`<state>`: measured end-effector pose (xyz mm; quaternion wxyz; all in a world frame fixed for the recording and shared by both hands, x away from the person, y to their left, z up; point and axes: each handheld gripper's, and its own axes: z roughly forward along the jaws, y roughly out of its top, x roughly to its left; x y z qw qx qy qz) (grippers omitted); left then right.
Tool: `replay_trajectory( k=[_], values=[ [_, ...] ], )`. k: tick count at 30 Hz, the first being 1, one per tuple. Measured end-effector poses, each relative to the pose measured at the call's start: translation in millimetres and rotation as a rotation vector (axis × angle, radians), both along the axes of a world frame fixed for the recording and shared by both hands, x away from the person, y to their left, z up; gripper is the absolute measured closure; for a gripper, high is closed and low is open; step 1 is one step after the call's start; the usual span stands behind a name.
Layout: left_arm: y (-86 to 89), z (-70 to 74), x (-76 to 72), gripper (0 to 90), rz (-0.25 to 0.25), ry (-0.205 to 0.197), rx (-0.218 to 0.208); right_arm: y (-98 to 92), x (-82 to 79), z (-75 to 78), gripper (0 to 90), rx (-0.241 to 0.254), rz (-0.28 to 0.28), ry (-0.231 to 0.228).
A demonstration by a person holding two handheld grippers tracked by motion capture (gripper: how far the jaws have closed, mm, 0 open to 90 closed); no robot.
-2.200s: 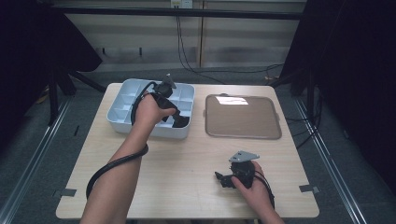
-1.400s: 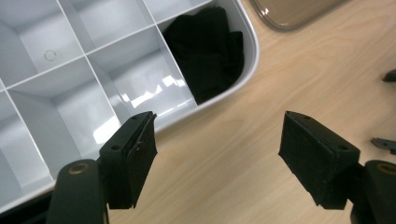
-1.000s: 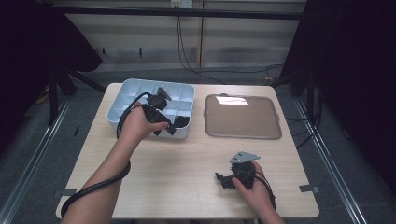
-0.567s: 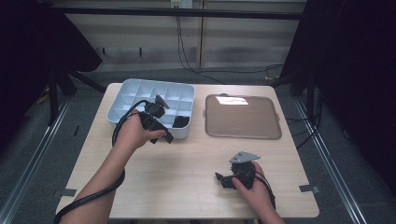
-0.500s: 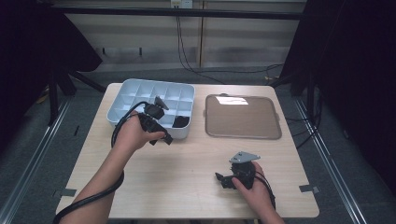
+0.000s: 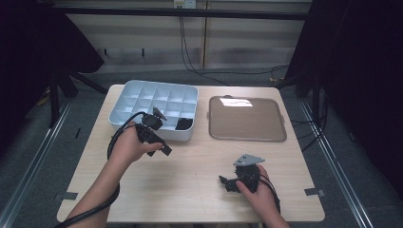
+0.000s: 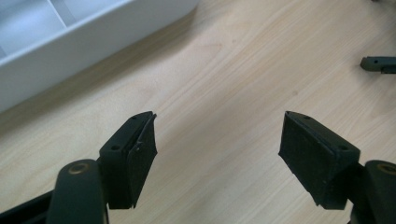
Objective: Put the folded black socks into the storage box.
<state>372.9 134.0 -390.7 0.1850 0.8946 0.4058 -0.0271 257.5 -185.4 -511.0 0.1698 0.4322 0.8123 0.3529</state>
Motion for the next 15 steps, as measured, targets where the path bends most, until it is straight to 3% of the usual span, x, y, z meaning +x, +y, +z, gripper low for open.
replay_trajectory(
  k=[15],
  values=[
    [17.7,-25.9,-14.6,25.4,0.015,0.01,-0.024,0.1,-0.2,0.1,13.8,0.001,-0.002,0.003]
  ],
)
